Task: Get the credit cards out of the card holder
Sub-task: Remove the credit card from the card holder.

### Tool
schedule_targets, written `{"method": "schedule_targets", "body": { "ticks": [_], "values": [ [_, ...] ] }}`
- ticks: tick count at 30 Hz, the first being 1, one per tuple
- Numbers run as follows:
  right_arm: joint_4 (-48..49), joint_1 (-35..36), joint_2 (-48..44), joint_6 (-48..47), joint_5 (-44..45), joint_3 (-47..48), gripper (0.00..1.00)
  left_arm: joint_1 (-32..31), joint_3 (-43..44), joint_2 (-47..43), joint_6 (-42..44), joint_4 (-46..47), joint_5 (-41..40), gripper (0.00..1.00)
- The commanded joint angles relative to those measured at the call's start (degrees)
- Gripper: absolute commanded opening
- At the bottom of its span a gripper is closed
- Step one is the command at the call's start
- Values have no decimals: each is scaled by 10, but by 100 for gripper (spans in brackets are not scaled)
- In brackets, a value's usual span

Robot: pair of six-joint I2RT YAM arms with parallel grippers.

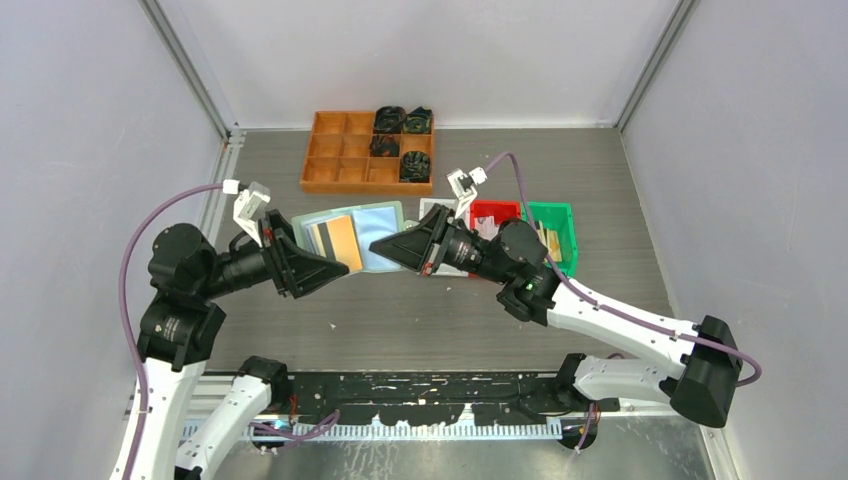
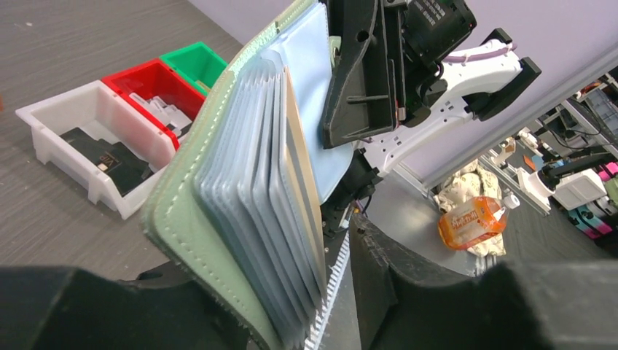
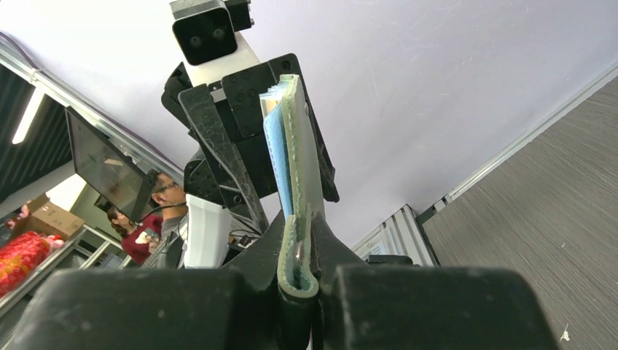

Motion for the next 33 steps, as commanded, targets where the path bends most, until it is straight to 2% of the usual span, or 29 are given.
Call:
{"method": "schedule_targets", "body": {
  "ticks": [1, 5, 12, 17, 20, 23, 25, 28, 33],
  "values": [
    [82, 2, -27, 11, 29, -5, 1, 1, 4, -1, -22, 62, -12, 46],
    [82, 3, -29, 11, 29, -11, 1, 1, 9, 0, -28, 69, -12, 38],
    [92, 8, -29, 13, 33, -20, 1, 1, 15, 5, -28, 71, -10, 33],
    [91, 9, -37, 15, 34, -30, 3, 1, 15, -2, -7, 68, -27, 18],
    [48, 7, -59, -3, 39, -30, 27, 1, 18, -2, 17, 48, -34, 11],
    [-65, 2, -93, -44, 64, -12, 64, 1, 32, 10, 62, -10, -50, 3],
    [-140, -8, -119, -75, 88, 8, 76, 1, 44, 20, 103, -54, -81, 1],
    [-250, -32, -149, -112, 116, 61, 82, 1, 58, 40, 160, -115, -136, 1],
    [-364, -48, -127, -118, 73, 150, 81, 1, 69, 77, 218, -185, -178, 1]
  ]
}}
